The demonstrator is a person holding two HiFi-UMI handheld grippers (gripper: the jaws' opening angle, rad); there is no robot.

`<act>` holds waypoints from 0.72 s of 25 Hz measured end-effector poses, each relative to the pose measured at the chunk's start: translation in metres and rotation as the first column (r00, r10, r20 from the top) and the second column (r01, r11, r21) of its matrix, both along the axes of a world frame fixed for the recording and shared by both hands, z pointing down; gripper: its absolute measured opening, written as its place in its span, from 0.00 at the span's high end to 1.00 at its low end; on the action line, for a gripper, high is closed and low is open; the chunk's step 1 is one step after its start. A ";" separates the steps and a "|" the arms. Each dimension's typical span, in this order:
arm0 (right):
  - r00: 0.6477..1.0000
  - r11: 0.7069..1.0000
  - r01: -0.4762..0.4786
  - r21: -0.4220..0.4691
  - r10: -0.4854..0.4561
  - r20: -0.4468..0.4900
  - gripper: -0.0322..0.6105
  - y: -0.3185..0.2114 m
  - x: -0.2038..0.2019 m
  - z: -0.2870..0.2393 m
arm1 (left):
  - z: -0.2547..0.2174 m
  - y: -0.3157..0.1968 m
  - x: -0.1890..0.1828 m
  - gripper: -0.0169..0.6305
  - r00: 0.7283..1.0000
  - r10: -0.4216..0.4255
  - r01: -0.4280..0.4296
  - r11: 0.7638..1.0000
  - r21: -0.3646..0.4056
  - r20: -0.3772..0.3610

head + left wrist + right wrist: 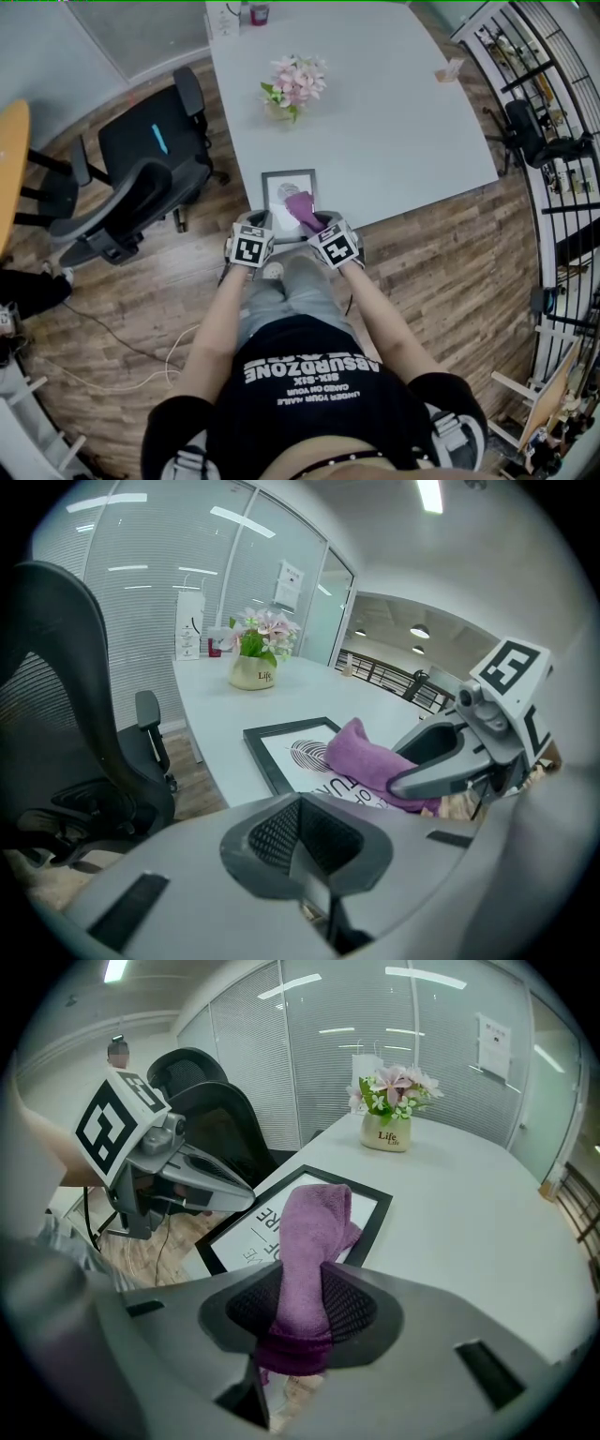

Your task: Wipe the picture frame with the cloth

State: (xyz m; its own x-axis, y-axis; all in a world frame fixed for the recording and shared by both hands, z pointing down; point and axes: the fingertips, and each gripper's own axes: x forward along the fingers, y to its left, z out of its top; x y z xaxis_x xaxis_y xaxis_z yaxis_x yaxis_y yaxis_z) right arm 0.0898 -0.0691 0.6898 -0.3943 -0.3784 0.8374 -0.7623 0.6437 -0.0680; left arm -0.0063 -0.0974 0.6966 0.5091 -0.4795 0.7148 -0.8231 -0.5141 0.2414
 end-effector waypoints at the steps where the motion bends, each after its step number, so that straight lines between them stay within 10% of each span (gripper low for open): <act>1: 1.000 1.000 -0.002 0.004 0.002 0.001 0.74 0.001 0.000 0.000 | 0.000 0.000 0.000 0.95 1.000 0.002 -0.002 1.000 0.002 0.004; 18: 0.996 0.996 -0.093 -0.001 0.093 0.019 0.74 0.001 -0.012 0.006 | 0.000 0.000 0.000 0.95 0.999 -0.026 0.026 1.000 -0.007 -0.019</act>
